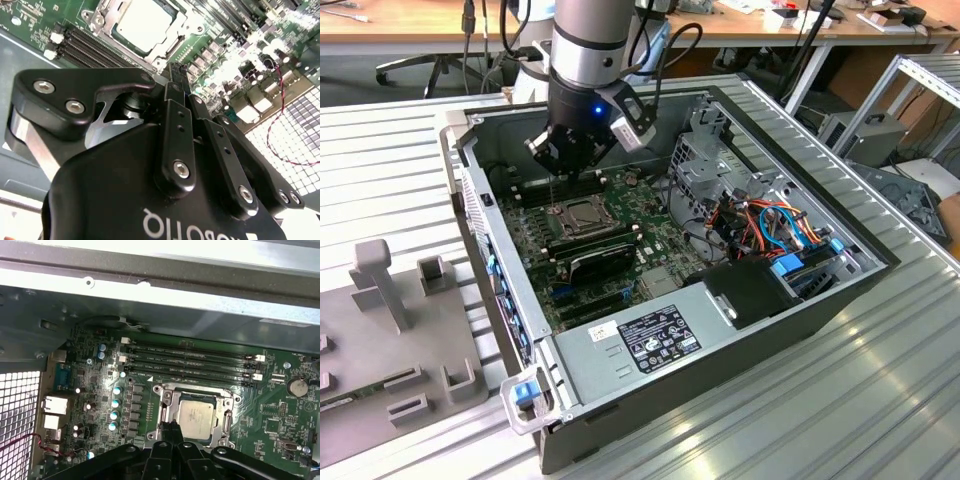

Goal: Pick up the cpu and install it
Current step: 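Install the first cpu locking lever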

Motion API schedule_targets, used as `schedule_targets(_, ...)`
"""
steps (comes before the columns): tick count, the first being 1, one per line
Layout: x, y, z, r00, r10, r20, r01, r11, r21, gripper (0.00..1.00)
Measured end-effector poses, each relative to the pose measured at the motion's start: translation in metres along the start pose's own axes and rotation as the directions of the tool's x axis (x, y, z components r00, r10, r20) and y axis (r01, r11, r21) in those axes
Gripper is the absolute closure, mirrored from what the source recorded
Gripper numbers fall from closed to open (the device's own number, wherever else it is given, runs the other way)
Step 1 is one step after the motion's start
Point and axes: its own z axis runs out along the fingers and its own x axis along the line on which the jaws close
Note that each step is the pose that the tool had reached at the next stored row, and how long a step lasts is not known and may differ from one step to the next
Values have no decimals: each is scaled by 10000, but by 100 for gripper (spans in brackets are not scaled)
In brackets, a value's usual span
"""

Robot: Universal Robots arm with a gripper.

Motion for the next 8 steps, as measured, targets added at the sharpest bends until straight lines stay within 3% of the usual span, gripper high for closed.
schedule_targets(8,2,0,1,10000,2,3,-2,10000,-25,89)
